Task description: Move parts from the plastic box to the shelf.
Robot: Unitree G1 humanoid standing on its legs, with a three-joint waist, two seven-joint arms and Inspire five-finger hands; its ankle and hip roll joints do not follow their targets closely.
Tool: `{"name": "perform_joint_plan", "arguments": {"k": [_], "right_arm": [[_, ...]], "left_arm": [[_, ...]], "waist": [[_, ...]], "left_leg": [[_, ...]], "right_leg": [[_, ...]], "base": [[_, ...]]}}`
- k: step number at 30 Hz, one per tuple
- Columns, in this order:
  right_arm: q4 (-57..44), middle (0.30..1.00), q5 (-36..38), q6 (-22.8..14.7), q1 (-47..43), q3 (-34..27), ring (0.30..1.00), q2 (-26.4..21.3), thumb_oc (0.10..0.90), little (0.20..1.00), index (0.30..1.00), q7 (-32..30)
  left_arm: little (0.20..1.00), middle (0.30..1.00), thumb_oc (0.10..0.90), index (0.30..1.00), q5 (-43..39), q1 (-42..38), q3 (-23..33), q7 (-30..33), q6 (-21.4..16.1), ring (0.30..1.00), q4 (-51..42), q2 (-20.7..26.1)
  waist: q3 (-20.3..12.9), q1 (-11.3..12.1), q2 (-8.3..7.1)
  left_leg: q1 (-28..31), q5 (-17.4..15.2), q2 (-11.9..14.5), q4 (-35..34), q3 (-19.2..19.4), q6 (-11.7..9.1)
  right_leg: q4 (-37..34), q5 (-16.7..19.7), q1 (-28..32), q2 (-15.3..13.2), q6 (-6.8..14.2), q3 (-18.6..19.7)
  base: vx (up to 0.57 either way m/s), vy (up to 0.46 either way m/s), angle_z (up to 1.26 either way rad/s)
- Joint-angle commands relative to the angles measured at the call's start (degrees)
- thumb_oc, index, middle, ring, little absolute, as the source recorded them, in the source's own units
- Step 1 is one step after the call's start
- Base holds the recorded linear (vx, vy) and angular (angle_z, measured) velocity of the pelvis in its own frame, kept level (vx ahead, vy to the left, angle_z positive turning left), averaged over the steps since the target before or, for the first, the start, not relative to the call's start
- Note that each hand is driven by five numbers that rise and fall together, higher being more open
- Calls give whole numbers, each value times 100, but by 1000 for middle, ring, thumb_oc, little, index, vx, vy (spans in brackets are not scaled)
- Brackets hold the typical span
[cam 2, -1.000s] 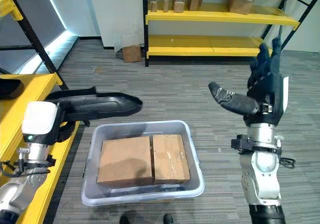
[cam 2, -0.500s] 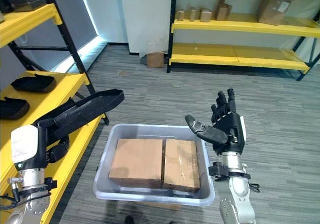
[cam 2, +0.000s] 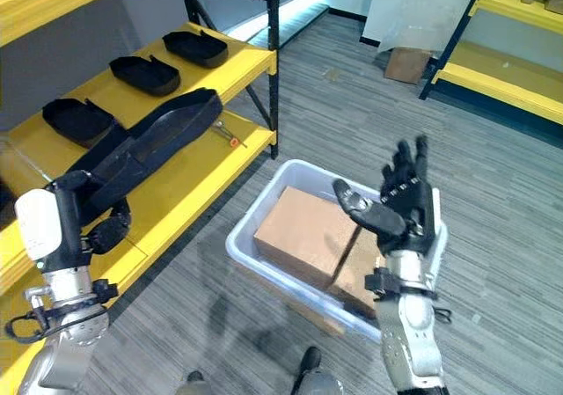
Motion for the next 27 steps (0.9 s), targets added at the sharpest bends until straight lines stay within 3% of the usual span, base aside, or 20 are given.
{"name": "perform_joint_plan", "arguments": {"k": [1, 3, 9, 13, 15, 17, 18, 19, 20, 23, 25, 27], "right_arm": [[-460, 1000, -140, -513, -250, 14, 1000, -164, 900, 1000, 1000, 167], [-451, 1000, -108, -495, -223, 41, 1000, -122, 900, 1000, 1000, 197], [-358, 1000, -293, -400, -446, 271, 1000, 35, 900, 1000, 1000, 178], [-333, 1000, -392, -430, -522, 342, 1000, 152, 900, 1000, 1000, 89], [-329, 1000, -441, -482, -478, 369, 1000, 232, 900, 1000, 1000, -27], [-381, 1000, -417, -501, -410, 337, 1000, 225, 900, 1000, 1000, -53], [-433, 1000, -417, -519, -340, 271, 1000, 191, 900, 1000, 1000, -44], [-476, 1000, -426, -515, -302, 238, 1000, 167, 900, 1000, 1000, -26], [-519, 1000, -409, -511, -179, 136, 1000, 138, 900, 1000, 1000, 24], [-471, 1000, -344, -496, 3, -6, 1000, 71, 900, 1000, 1000, 80], [-421, 1000, -286, -511, 60, -15, 1000, 58, 900, 1000, 1000, 123], [-413, 1000, -266, -575, 75, -51, 1000, 14, 900, 1000, 1000, 143]], "left_arm": [[300, 300, 400, 300, 65, -86, 674, 724, -151, 300, -763, 401], [300, 300, 400, 300, 78, -42, 696, 751, -142, 300, -774, 422], [300, 300, 400, 300, 175, 8, 808, 976, -80, 300, -797, 499], [300, 300, 400, 300, 158, -70, 798, 1075, -29, 300, -781, 530], [300, 300, 400, 300, 195, -227, 704, 1176, 1, 300, -744, 588], [300, 300, 400, 300, 160, -403, 564, 1243, -47, 300, -638, 644], [300, 300, 400, 300, 147, -509, 490, 1243, -44, 300, -563, 689], [300, 300, 400, 300, 136, -582, 422, 1206, -61, 300, -529, 683], [300, 300, 400, 300, 102, -658, 353, 1158, -63, 300, -466, 681], [300, 300, 400, 300, 39, -706, 189, 937, -116, 300, -450, 610], [300, 300, 400, 300, 8, -719, 63, 776, -133, 300, -421, 544], [300, 300, 400, 300, 14, -743, -44, 707, -128, 300, -386, 497]], "waist": [[-969, 170, -174], [-993, 195, -216], [-1113, 478, -442], [-1141, 605, -551], [-1164, 583, -602], [-1156, 399, -564], [-1122, 267, -534], [-1079, 191, -527], [-1023, 68, -498], [-1004, -103, -551], [-1022, -195, -627], [-1044, -323, -705]], "left_leg": [[-511, 271, -118, 30, -315, 324], [-508, 214, -240, 6, -351, 377], [-724, -258, -1043, 308, -479, 733], [-898, -363, -1454, 469, -533, 915], [-983, -433, -1704, 532, -697, 1029], [-1008, -367, -1816, 495, -920, 1106], [-1007, -302, -1866, 471, -1073, 1142], [-1029, -221, -1898, 446, -1126, 1180], [-1014, -140, -1893, 439, -1247, 1207], [-872, -98, -1995, 333, -1479, 1234], [-835, -33, -2095, 287, -1606, 1235], [-851, 19, -2212, 327, -1744, 1219]], "right_leg": [[-105, -408, 214, -100, 193, 452], [-165, -323, 251, -214, 261, 422], [-674, 346, 362, -836, 655, 489], [-827, 667, 376, -1164, 793, 451], [-745, 867, 383, -1253, 817, 778], [-548, 766, 204, -916, 654, 1656], [-415, 590, 99, -591, 545, 2229], [-306, 444, -25, -313, 490, 2453], [-113, 8, -114, 150, 337, 2735], [87, -443, -178, 859, 83, 2792], [14, -482, -214, 1305, -60, 2866], [-169, -346, -245, 1723, -206, 3296]], "base": [[80, 220, 27], [19, 159, 41], [32, 285, 26], [41, 262, 18], [100, 251, 34], [111, 196, 67], [83, 192, 86], [62, 202, 94], [83, 177, 91], [108, 91, 78], [38, 25, 36], [12, 1, 49]]}}
